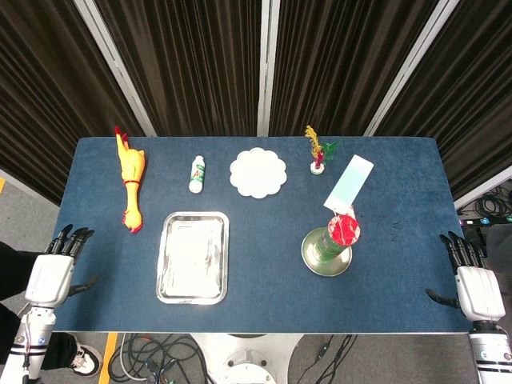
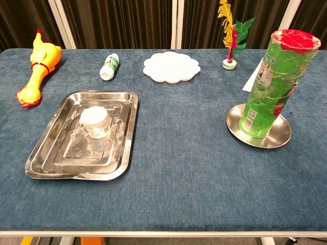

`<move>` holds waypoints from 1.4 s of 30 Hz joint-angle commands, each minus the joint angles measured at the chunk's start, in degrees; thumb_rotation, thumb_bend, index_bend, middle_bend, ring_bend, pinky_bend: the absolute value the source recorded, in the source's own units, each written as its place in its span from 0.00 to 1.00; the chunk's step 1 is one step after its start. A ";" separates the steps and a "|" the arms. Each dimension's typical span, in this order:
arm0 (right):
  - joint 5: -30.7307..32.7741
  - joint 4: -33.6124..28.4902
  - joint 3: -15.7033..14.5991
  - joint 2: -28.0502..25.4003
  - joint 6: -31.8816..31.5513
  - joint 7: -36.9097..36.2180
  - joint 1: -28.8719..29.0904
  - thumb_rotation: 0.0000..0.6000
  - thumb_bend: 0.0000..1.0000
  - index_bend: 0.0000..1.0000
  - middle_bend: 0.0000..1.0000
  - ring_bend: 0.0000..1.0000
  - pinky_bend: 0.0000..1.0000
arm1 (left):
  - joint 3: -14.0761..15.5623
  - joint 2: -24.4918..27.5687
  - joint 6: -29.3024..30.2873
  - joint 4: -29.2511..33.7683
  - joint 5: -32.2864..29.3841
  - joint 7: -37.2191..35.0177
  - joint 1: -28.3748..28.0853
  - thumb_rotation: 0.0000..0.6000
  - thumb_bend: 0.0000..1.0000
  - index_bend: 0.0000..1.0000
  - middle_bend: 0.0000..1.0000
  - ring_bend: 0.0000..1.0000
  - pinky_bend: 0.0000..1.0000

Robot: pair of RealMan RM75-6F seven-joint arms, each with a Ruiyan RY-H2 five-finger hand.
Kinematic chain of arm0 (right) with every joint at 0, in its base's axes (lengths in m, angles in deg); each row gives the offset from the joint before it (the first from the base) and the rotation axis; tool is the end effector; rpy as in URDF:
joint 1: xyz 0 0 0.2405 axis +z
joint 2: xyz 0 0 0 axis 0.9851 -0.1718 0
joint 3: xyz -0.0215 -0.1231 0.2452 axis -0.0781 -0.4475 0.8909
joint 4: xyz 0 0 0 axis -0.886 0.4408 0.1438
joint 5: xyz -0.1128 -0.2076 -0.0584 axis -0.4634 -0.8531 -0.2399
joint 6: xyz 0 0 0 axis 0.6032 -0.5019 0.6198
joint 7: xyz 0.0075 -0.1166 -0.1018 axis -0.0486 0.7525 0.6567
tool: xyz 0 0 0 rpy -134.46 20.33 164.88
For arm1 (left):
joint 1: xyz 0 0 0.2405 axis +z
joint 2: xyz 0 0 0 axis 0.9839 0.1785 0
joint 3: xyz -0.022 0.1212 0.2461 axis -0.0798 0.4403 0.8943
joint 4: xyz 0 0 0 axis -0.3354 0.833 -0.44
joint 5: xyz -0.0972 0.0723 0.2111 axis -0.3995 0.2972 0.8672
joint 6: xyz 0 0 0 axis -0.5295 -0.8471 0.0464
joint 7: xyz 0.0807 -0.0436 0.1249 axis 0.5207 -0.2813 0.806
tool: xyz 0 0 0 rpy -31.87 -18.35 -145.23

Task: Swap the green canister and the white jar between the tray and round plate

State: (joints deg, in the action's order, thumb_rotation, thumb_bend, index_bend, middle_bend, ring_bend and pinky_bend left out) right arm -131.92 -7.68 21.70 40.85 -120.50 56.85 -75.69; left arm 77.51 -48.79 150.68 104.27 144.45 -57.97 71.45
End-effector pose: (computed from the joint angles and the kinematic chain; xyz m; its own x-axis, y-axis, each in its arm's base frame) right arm -0.3703 -0.1961 0.1212 0.3459 -0.0538 0.9367 -0.9360 0.0493 0.3485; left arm -0.3340 0.2135 0.0764 0.4224 -0.0010 0.9064 0.9026 -0.0916 -0.4207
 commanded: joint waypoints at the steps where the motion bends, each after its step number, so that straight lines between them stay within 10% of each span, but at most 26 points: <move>1: -0.12 0.02 -0.07 0.08 0.01 -0.06 0.01 1.00 0.01 0.00 0.00 0.00 0.00 | -0.04 0.06 -0.18 0.13 -0.12 -0.06 -0.07 1.00 0.10 0.13 0.12 0.04 0.22; 20: -7.15 -12.79 2.65 -7.93 2.98 7.67 7.36 1.00 0.01 0.00 0.00 0.00 0.00 | 0.58 0.31 -1.44 2.37 -0.11 1.38 -0.40 1.00 0.10 0.13 0.12 0.04 0.22; 31: -1.57 -24.68 7.05 -10.46 19.00 18.00 19.52 1.00 0.01 0.00 0.00 0.00 0.00 | 0.75 -0.70 -1.89 0.29 -0.48 -0.94 -0.33 1.00 0.10 0.13 0.12 0.04 0.22; 42: 8.92 -25.49 8.25 -6.27 25.39 27.78 26.25 1.00 0.07 0.00 0.03 0.00 0.28 | 0.71 -0.44 -1.28 -0.57 -0.24 -2.44 -0.08 1.00 0.10 0.13 0.12 0.04 0.22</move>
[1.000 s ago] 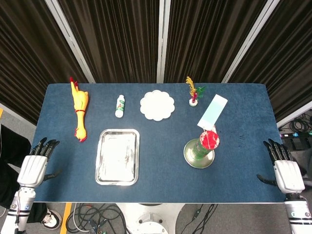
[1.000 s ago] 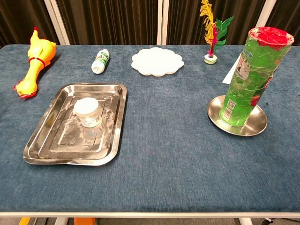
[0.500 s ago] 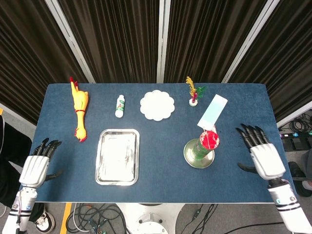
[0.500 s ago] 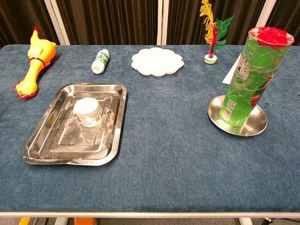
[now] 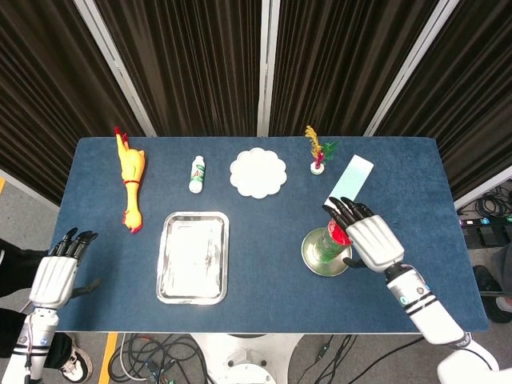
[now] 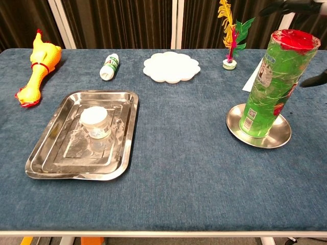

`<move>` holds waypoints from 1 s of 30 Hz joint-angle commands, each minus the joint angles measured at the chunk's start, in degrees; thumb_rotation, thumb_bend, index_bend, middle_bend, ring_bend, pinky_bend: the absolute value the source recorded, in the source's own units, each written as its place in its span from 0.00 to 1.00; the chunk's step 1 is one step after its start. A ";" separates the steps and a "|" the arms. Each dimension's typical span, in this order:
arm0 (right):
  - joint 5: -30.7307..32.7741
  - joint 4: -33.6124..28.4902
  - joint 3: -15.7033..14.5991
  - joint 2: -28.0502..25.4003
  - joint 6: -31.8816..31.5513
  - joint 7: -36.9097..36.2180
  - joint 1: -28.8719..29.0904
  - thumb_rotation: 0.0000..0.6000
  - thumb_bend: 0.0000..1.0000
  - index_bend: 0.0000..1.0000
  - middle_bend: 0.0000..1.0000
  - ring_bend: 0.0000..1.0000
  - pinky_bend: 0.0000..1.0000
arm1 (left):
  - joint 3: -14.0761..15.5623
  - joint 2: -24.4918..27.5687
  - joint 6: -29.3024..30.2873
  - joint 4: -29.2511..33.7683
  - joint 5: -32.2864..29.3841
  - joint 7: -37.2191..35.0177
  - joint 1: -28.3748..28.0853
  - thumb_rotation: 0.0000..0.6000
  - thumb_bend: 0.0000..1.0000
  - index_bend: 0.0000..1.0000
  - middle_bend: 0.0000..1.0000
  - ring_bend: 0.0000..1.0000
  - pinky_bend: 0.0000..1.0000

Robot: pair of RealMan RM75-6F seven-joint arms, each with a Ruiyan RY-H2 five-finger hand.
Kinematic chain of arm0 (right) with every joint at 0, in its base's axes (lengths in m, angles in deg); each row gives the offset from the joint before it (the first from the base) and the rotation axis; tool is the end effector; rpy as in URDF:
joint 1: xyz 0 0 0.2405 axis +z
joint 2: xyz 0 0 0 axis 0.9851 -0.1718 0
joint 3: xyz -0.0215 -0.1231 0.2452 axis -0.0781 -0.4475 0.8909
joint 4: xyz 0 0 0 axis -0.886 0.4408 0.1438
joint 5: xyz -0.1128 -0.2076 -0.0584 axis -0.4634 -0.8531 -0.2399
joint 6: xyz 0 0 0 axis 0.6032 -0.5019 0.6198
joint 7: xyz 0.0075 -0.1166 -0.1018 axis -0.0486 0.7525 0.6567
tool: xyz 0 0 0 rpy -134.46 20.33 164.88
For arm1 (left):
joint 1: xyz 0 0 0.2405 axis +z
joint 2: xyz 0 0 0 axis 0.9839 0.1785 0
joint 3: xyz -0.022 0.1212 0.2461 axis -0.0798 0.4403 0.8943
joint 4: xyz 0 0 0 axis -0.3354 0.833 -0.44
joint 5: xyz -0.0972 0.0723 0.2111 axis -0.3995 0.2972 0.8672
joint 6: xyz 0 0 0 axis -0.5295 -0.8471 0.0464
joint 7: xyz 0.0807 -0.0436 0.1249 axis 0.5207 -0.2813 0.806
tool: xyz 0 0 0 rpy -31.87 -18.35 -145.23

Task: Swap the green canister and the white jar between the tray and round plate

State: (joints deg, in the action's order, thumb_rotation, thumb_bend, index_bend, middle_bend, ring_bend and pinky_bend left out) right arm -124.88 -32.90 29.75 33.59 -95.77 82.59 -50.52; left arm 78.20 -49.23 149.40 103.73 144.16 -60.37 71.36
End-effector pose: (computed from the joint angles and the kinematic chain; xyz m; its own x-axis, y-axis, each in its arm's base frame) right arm -0.1705 -0.3103 0.0819 0.5331 -0.1692 0.8289 -0.7953 -0.4343 0.4228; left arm -0.3375 0.2112 0.0697 0.3886 0.0363 0.9207 0.9188 -0.0900 -0.3842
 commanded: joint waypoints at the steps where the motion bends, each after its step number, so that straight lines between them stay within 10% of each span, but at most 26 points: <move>1: 2.41 -0.39 0.18 1.15 0.58 2.72 1.31 1.00 0.08 0.00 0.05 0.01 0.31 | 0.05 -0.01 -0.02 -0.05 0.06 -0.10 0.00 1.00 0.10 0.13 0.12 0.04 0.22; 6: 4.42 -0.64 -0.23 2.02 -0.76 4.91 1.77 1.00 0.13 0.05 0.11 0.17 0.46 | 0.02 -0.38 -0.22 -0.67 -0.02 -0.70 -0.08 1.00 0.10 0.13 0.12 0.04 0.22; 17: 4.66 0.67 -0.79 3.59 -3.70 6.53 2.49 1.00 0.20 0.48 0.42 0.37 0.56 | 0.14 -0.78 -0.40 -1.61 -0.12 -1.42 -0.02 1.00 0.10 0.13 0.12 0.04 0.22; 30: 6.18 0.43 5.91 5.74 -2.71 5.34 9.70 1.00 0.20 0.50 0.44 0.38 0.58 | 0.58 -0.78 0.16 -2.42 0.64 -2.51 0.28 1.00 0.11 0.13 0.12 0.04 0.22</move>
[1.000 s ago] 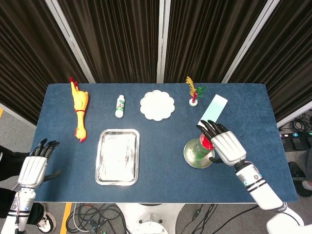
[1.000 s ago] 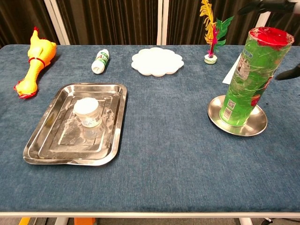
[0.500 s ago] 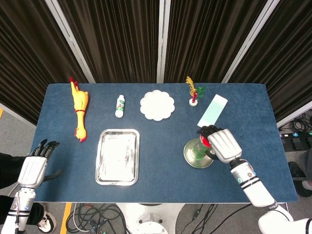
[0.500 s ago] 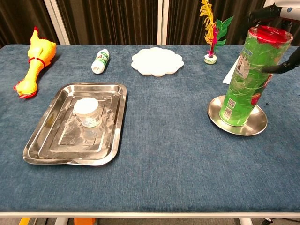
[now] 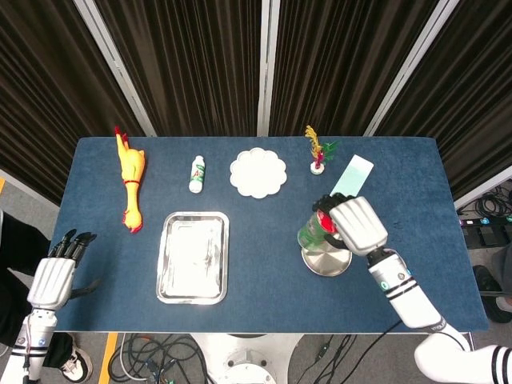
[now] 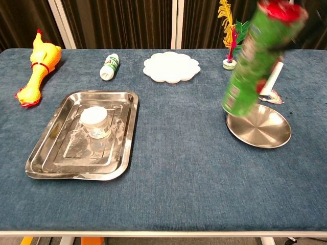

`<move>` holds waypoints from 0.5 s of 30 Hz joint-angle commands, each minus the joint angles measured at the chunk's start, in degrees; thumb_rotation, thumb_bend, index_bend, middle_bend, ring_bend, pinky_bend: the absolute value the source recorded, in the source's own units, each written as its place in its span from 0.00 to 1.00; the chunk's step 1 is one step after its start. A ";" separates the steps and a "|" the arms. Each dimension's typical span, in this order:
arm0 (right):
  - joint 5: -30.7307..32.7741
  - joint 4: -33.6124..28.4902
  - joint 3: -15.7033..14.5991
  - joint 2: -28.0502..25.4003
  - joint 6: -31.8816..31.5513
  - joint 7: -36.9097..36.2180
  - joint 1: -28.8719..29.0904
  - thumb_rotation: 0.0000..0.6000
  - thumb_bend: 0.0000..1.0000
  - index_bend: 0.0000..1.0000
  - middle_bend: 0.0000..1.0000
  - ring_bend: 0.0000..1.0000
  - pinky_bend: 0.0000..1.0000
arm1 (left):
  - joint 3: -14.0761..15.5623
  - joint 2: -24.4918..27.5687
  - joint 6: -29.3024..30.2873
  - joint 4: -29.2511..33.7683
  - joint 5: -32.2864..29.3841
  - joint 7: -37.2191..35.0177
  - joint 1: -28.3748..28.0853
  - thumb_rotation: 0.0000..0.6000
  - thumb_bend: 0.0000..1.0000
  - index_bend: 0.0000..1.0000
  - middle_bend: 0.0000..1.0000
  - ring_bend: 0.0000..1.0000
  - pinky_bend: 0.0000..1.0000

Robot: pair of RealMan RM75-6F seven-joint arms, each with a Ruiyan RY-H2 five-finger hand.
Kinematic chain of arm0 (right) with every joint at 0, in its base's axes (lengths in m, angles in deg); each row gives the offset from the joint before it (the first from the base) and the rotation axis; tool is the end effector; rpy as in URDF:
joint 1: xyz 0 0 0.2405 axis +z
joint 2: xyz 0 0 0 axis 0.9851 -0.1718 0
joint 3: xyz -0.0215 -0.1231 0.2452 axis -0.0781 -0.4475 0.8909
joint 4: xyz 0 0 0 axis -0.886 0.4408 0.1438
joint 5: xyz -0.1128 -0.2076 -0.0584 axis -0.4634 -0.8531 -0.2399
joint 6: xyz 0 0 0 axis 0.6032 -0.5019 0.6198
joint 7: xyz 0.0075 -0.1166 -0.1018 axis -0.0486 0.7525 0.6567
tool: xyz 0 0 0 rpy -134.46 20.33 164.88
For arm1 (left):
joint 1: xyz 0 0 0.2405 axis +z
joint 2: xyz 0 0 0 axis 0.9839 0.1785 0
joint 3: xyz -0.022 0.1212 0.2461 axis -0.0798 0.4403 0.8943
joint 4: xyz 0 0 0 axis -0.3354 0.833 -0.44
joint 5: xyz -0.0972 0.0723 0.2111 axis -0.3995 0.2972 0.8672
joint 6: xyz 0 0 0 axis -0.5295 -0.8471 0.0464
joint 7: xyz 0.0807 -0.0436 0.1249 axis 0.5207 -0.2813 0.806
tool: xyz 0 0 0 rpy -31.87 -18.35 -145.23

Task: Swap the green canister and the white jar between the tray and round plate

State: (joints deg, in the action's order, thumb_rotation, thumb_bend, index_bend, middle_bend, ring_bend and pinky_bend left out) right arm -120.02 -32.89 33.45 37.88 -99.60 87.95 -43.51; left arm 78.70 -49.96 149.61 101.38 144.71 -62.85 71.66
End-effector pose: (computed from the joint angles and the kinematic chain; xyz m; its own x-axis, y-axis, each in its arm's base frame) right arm -0.1146 -0.3403 0.0812 0.4959 -0.0329 0.8677 -0.7726 -0.4730 0.4236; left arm -0.3453 0.2082 0.0678 0.3760 0.0433 0.9256 0.9240 -0.0919 -0.3711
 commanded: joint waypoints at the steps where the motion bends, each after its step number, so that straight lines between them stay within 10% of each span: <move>1: 1.98 0.99 2.84 2.23 1.63 0.22 3.78 1.00 0.20 0.50 0.44 0.38 0.58 | 0.11 -0.12 -0.10 -0.14 0.19 -0.05 -0.07 1.00 0.11 0.13 0.12 0.04 0.22; 15: 13.52 15.58 5.48 18.50 7.71 6.37 19.12 1.00 0.20 0.50 0.44 0.38 0.58 | 0.73 -1.02 -0.38 -1.56 1.27 -0.72 -0.40 1.00 0.11 0.12 0.12 0.04 0.22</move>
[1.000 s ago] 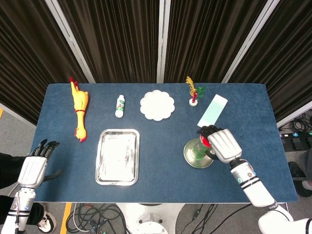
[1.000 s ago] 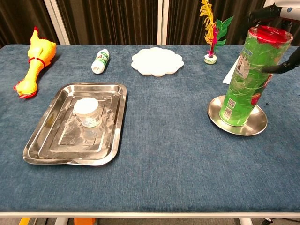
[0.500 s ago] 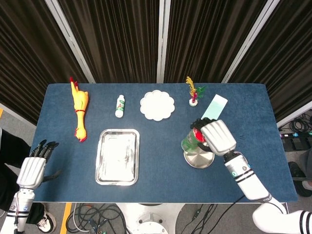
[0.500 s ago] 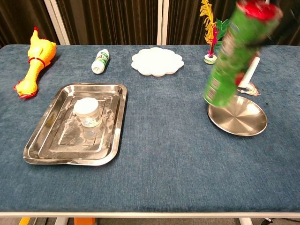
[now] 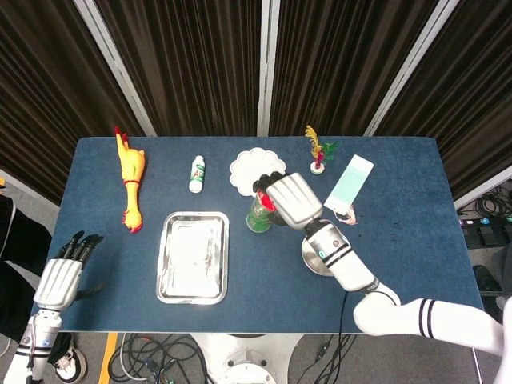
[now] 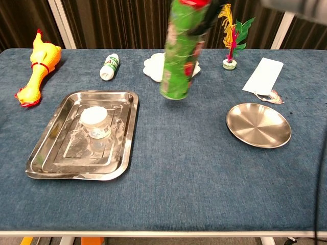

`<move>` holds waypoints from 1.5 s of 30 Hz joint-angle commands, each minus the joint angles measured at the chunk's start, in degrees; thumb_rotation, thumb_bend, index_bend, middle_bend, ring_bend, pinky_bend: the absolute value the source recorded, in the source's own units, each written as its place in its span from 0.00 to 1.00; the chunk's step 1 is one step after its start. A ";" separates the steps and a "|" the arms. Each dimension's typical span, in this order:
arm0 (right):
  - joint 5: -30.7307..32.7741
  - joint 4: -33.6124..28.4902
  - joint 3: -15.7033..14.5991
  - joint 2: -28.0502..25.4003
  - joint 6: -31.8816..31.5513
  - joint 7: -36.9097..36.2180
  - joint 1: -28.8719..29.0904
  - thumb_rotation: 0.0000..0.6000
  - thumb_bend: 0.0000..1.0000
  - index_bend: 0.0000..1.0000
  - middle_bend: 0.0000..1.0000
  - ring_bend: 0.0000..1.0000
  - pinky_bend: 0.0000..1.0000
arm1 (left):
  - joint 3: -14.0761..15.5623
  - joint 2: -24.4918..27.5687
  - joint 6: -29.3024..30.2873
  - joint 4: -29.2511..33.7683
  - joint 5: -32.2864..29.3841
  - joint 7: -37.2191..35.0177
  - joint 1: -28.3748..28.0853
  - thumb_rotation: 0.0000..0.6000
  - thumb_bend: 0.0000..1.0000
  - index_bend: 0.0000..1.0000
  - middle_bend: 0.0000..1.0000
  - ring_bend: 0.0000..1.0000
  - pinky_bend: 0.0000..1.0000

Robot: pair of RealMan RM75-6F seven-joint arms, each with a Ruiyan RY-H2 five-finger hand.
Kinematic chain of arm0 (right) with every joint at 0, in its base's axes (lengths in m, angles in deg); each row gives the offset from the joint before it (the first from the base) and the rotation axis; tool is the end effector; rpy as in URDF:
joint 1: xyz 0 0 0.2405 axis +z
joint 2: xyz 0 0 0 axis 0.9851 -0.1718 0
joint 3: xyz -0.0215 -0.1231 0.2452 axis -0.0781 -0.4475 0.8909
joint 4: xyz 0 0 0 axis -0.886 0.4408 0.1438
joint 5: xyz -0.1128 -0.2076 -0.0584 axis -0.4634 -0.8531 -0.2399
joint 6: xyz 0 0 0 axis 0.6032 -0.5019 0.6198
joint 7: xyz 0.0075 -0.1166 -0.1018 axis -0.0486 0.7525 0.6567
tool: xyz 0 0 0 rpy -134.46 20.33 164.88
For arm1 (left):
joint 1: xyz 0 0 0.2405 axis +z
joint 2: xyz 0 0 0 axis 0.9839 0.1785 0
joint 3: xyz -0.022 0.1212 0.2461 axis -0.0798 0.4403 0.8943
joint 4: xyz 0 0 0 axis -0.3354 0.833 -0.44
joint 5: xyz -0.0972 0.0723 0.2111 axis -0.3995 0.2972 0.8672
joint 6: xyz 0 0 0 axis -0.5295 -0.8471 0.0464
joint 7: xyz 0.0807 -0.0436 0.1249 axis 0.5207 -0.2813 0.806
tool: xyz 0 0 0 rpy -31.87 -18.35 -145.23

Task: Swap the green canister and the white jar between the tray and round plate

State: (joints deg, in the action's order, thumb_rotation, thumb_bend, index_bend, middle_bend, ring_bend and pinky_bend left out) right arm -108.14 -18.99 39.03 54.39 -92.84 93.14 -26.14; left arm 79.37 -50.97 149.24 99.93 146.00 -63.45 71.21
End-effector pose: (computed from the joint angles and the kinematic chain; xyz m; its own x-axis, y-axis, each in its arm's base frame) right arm -0.0179 -0.3999 0.0075 0.4653 -0.0434 0.8841 -0.7381 -0.5704 0.3604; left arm -0.3446 0.2080 0.0598 0.3781 0.0583 0.9239 0.9213 -0.1220 -0.3693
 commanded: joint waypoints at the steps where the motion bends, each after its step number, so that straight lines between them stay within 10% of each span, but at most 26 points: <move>1: 1.98 2.05 -0.31 2.47 1.05 1.46 2.19 1.00 0.21 0.50 0.44 0.38 0.58 | 0.10 0.02 -0.01 -0.19 -0.01 -0.23 0.08 1.00 0.11 0.12 0.12 0.04 0.22; 11: 4.49 3.10 -2.26 3.69 1.73 3.67 5.06 1.00 0.20 0.48 0.43 0.37 0.53 | 0.26 -0.17 0.11 -1.00 0.05 -1.24 0.23 1.00 0.11 0.12 0.12 0.04 0.22; 19: 8.12 2.41 -3.80 2.13 3.27 4.87 6.66 1.00 0.12 0.16 0.19 0.07 0.24 | 0.31 -0.40 -0.10 -1.32 -0.11 -1.26 0.25 1.00 0.11 0.12 0.12 0.04 0.22; 27: 5.53 -2.13 -4.10 -2.20 0.58 1.30 4.68 1.00 0.04 0.00 0.08 0.00 0.15 | 0.21 0.21 -0.62 -0.03 0.32 -0.38 -0.39 1.00 0.11 0.12 0.12 0.04 0.22; 45: -20.59 -6.96 -12.49 -22.81 -26.80 -26.35 -22.85 1.00 0.02 0.00 0.08 0.00 0.15 | -1.50 1.38 -14.35 8.30 3.27 3.50 -12.04 1.00 0.12 0.12 0.12 0.07 0.30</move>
State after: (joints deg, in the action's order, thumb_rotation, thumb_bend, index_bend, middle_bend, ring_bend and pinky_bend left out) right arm -123.47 -27.37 28.75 34.50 -114.30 71.71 -44.17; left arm 78.41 -49.70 137.81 107.19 149.32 -60.51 61.44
